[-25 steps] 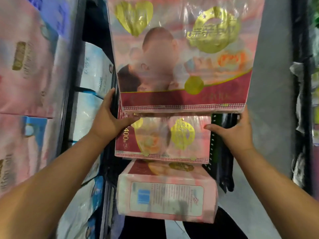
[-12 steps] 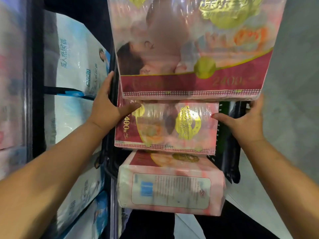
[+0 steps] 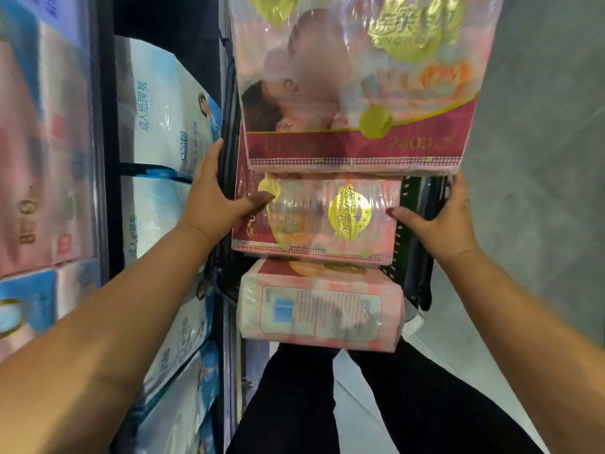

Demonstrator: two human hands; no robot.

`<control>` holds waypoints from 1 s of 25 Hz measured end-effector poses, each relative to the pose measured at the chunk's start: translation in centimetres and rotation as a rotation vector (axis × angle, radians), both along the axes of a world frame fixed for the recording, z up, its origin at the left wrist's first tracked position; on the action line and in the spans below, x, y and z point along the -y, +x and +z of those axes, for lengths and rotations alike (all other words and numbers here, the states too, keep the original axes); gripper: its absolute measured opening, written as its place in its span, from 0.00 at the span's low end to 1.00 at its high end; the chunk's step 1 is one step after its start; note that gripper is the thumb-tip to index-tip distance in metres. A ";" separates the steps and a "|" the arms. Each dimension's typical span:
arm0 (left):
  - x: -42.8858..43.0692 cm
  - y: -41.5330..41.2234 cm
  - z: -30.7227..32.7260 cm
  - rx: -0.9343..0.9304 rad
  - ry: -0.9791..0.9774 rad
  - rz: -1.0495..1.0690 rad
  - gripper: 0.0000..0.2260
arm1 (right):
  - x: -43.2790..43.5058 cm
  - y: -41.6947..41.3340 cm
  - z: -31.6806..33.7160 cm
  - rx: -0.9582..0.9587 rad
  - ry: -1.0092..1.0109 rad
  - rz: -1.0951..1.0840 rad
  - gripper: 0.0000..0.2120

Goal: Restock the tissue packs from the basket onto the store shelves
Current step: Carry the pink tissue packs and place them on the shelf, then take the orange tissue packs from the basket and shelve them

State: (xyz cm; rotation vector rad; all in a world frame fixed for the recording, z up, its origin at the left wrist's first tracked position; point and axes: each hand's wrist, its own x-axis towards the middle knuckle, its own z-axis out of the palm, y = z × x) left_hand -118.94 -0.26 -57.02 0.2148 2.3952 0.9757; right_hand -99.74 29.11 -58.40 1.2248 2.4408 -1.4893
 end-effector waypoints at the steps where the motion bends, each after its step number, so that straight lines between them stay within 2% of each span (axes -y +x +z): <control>1: 0.4 0.7 1.3 0.001 -0.018 -0.020 0.51 | 0.3 0.3 1.2 0.037 -0.008 0.016 0.54; 5: 1.4 4.1 9.1 0.019 -0.071 -0.093 0.48 | 1.8 2.8 8.5 0.215 0.021 0.081 0.60; 11: 0.2 7.7 21.5 -0.068 -0.105 -0.394 0.41 | 3.9 7.9 21.9 0.235 0.073 0.100 0.52; 17: -6.4 13.4 31.9 -0.148 -0.017 -0.756 0.43 | 5.9 16.4 33.4 0.236 0.139 -0.030 0.51; 20: -9.7 17.5 35.1 -0.199 -0.001 -0.937 0.43 | 6.6 21.8 36.0 0.295 0.168 -0.128 0.51; 25: -13.6 29.7 38.2 -0.275 -0.010 -1.256 0.45 | 9.3 35.0 39.6 0.361 0.205 -0.324 0.51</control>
